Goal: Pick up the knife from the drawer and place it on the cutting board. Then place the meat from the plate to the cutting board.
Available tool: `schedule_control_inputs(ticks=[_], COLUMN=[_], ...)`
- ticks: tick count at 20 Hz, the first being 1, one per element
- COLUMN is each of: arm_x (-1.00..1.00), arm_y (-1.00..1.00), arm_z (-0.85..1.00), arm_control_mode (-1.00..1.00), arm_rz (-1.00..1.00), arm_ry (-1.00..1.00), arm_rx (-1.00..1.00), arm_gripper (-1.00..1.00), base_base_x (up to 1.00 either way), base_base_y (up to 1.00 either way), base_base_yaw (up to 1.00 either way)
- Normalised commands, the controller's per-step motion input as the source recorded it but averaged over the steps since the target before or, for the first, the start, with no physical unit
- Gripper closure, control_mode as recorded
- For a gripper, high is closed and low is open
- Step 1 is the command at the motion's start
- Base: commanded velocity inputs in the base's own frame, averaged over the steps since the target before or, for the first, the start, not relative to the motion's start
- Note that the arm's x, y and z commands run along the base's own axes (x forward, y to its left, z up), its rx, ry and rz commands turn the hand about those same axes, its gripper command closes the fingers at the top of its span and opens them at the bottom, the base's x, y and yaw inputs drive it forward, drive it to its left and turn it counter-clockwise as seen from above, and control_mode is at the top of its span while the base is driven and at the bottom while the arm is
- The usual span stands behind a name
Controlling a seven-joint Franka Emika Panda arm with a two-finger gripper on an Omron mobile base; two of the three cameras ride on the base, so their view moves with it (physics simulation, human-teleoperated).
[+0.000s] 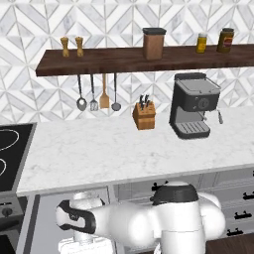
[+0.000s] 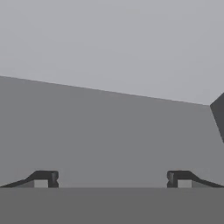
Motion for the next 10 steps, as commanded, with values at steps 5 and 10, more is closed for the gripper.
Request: schedule_control_inputs(ticks=[5, 10], arm_x=[0.55, 0.25], arm_y=[0.00, 0.00], arm_z=[1.00, 0.64], arm_control_mode=[-1.00, -1.00], arm_rz=[0.00, 0.00], arm_ry=[-0.11, -0.40], arm_rx=[-0.03, 0.00], arm_gripper=[-1.00, -1.00], base_base_x=[0.00, 0.00], base_base_y=[0.00, 0.00], base_base_yaw=[0.00, 0.00])
